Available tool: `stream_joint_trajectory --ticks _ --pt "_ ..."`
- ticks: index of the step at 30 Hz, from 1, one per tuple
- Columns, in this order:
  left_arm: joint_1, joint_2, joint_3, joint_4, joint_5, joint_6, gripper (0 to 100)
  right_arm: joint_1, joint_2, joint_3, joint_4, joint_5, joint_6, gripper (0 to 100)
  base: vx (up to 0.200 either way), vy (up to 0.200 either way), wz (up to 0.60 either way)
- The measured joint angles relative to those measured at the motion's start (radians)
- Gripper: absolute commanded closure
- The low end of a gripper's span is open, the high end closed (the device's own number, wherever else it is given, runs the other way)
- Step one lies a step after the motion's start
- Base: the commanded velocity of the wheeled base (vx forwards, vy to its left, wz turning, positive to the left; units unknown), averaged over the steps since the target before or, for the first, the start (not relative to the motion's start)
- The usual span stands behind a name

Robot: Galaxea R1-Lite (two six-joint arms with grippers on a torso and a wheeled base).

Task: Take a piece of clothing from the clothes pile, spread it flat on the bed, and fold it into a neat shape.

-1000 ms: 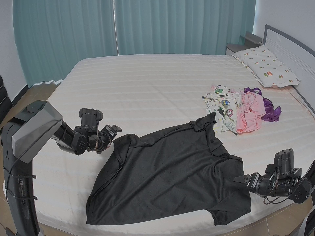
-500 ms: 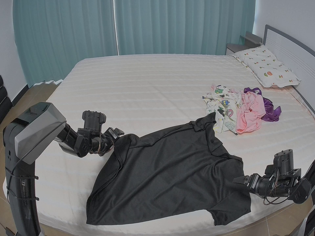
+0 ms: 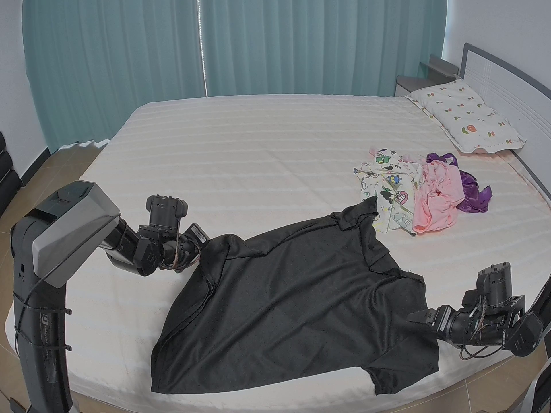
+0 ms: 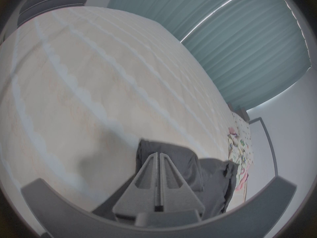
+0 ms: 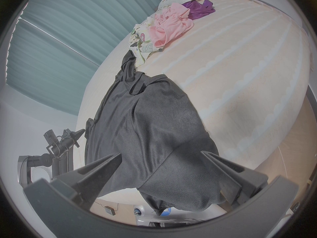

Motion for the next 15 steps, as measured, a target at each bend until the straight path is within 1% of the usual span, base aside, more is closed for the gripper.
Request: stream_joint_trajectory --ticks 4,7,8,12,15 --pt "0.028 0.0 -0.01 -0.022 0.012 -0.003 100 0.0 0.001 0.0 0.0 0.0 0.0 0 0.0 0.0 0.0" --pt "0.031 0.003 -0.013 -0.023 0.012 -0.004 100 0.0 0.001 0.0 0.0 0.0 0.0 0 0.0 0.0 0.0" --pt "0.032 0.005 -0.014 -0.024 0.012 -0.003 0 0.0 0.002 0.0 0.0 0.0 0.0 0 0.0 0.0 0.0" --pt "0.034 0.011 -0.014 -0.04 0.004 -0.013 0 0.001 0.003 0.001 0.0 0.0 0.0 0 0.0 0.0 0.0" --pt "0.034 0.017 -0.014 -0.098 -0.009 -0.046 0 0.004 0.004 0.003 0.0 0.001 0.0 0 0.0 0.0 0.0"
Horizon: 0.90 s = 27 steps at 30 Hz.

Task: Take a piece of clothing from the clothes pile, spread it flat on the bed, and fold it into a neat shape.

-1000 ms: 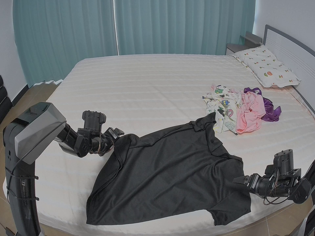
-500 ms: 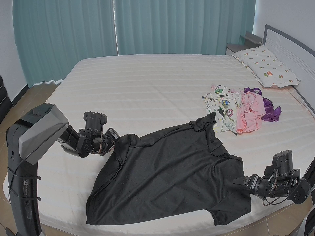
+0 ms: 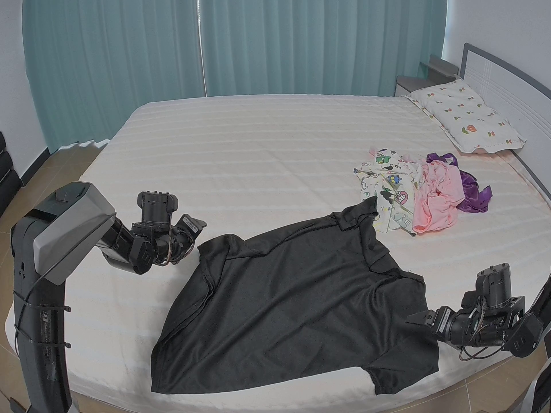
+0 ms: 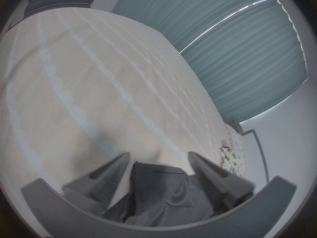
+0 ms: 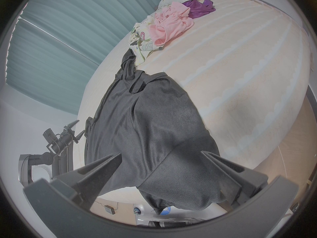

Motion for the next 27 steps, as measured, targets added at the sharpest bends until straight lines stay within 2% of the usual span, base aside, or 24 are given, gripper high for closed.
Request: stream_joint_trajectory --ticks 4,16,17,27 --pt "-0.004 0.009 0.009 -0.064 -0.009 -0.021 0 0.006 0.0 0.001 0.0 0.0 0.0 0 0.0 0.0 0.0" --pt "-0.028 0.028 0.018 -0.066 -0.02 -0.021 0 0.008 -0.001 0.003 0.0 -0.001 0.0 0 0.0 0.0 0.0" --pt "-0.029 0.029 0.018 -0.065 -0.021 -0.021 100 0.008 -0.001 0.003 0.0 -0.001 0.0 0 0.0 0.0 0.0" --pt "-0.022 0.043 0.005 -0.069 -0.011 -0.02 100 0.005 -0.005 0.003 0.0 -0.004 -0.001 0 0.0 0.0 0.0"
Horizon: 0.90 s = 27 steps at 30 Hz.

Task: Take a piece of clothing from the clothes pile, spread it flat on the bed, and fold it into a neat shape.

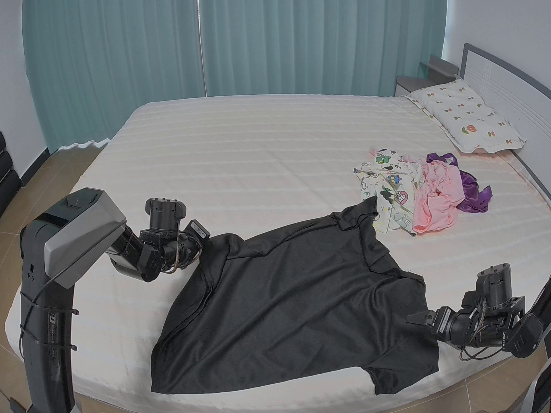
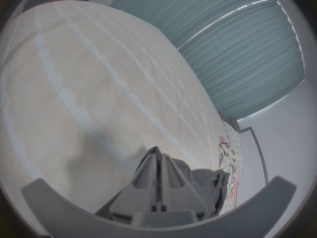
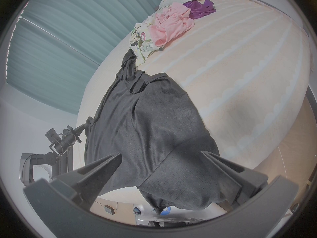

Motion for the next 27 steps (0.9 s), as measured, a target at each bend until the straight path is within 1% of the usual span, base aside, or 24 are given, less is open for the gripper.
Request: stream_joint_trajectory --ticks 7,11,15,21,27 --pt "0.046 0.002 -0.046 0.0 0.027 -0.001 100 0.0 -0.002 0.001 0.0 0.0 0.0 0 0.0 0.0 0.0" --pt "0.089 0.012 -0.097 -0.006 0.037 -0.001 100 0.003 0.0 0.001 0.0 0.001 0.0 0 0.0 0.0 0.0" --pt "0.117 0.033 -0.131 -0.035 0.036 -0.001 100 0.004 0.001 0.003 0.0 0.001 0.0 0 0.0 0.0 0.0" --pt "0.125 0.063 -0.149 -0.104 0.033 0.006 100 0.006 0.005 0.003 0.001 0.003 0.0 0 0.0 0.0 0.0" --pt "0.133 0.079 -0.15 -0.161 0.044 0.079 100 0.013 0.006 0.003 0.001 0.002 0.001 0 0.0 0.0 0.0"
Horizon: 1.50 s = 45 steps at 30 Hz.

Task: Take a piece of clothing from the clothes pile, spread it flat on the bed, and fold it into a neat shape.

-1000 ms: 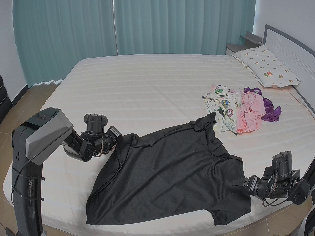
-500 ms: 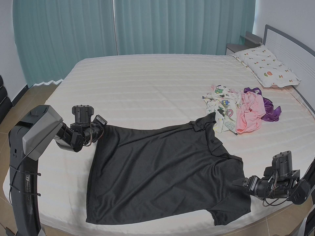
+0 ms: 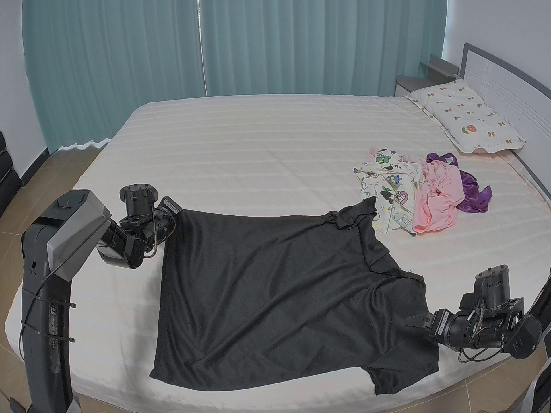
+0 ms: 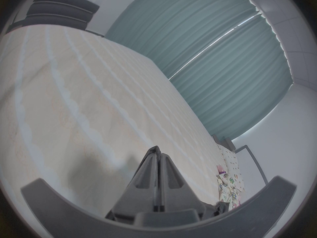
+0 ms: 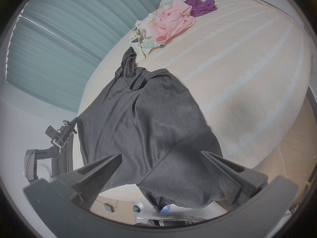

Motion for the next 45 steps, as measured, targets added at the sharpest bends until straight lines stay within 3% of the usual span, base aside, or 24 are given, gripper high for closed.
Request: stream_joint_trajectory --ticks 13,14,24,29,32,40,45 --pt "0.026 0.02 -0.006 -0.036 0.039 0.018 100 0.006 0.001 0.003 -0.001 0.001 0.001 0 0.0 0.0 0.0" --pt "0.029 0.02 -0.01 -0.035 0.039 0.018 0 0.006 0.001 0.003 -0.001 0.001 0.001 0 0.0 0.0 0.0" --pt "0.036 0.019 -0.007 -0.027 0.048 0.001 0 0.005 0.002 0.001 -0.013 0.001 0.002 0 0.0 0.0 0.0" --pt "0.032 -0.008 0.049 -0.032 0.133 -0.062 0 0.002 0.014 0.007 -0.055 0.0 0.005 0 0.0 0.0 0.0" --pt "0.031 -0.056 0.11 -0.032 0.141 -0.097 0 -0.001 0.025 0.007 -0.104 0.0 0.016 0 0.0 0.0 0.0" --pt "0.016 -0.233 0.422 -0.036 0.045 -0.144 0 0.008 0.061 -0.026 -0.183 -0.02 0.039 0 0.0 0.0 0.0" --pt "0.001 -0.348 0.663 -0.075 -0.085 -0.204 0 0.032 0.097 -0.11 -0.196 -0.059 0.046 0 0.0 0.0 0.0"
